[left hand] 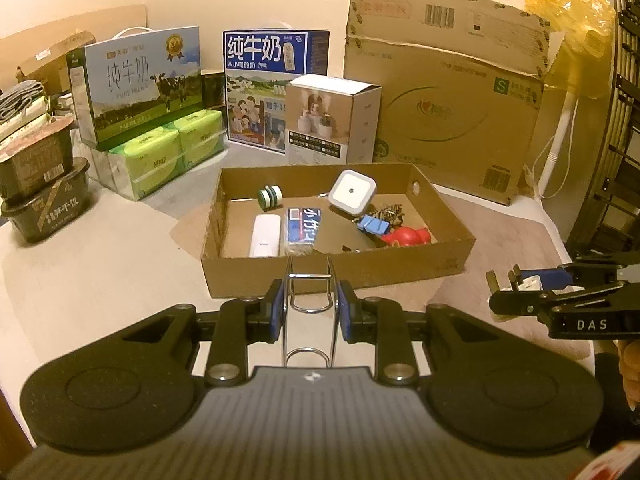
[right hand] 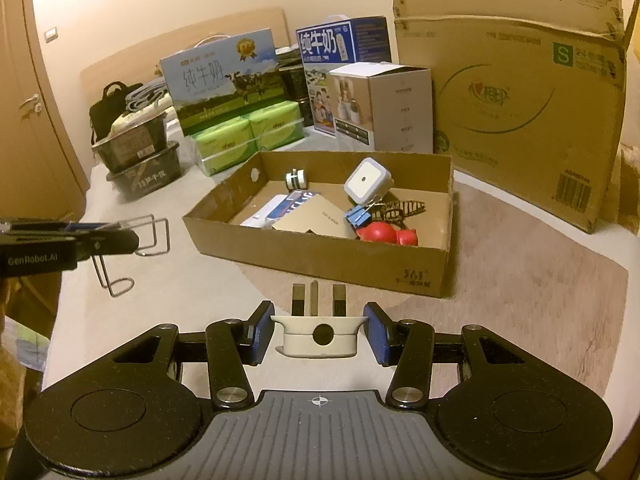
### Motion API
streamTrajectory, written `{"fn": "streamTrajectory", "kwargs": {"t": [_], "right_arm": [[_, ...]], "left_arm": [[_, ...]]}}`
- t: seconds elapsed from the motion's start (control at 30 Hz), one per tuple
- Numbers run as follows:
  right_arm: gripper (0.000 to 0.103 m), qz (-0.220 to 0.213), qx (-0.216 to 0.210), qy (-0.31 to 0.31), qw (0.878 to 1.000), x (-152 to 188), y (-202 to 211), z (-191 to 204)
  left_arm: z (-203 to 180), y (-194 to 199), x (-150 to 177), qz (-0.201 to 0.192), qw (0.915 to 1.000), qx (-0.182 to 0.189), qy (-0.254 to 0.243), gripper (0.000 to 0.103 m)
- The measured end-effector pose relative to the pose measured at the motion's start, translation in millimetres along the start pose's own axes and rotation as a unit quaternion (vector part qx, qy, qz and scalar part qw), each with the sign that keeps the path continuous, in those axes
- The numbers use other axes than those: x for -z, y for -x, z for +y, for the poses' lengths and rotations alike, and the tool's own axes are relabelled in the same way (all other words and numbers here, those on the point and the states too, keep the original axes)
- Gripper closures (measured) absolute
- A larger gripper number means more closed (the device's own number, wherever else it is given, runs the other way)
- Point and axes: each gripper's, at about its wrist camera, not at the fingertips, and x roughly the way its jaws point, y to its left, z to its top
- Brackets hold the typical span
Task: Organize rigid objects
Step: 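Lift and carry the wire stand and white plug over the cardboard tray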
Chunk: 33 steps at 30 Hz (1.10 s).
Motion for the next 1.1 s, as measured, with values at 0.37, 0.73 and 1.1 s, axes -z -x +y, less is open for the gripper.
{"fn": "streamTrajectory", "kwargs": {"t": [0.37, 0.73, 1.1], "right_arm": [[0.054, -0.011, -0.004, 0.005, 1.0, -35, -12, -11], [0.054, -0.018, -0.013, 0.014, 1.0, -102, -54, -27], [0.054, 0.005, -0.001, 0.0, 1.0, -137, -114, -56]], "left_arm": [[15, -20, -30, -0.008, 0.9999, -0.002, -0.006, 0.079], [29, -67, -75, -0.006, 0.9997, 0.0, -0.023, 0.079], [49, -129, -104, 0.007, 0.9995, 0.001, -0.03, 0.079]]}}
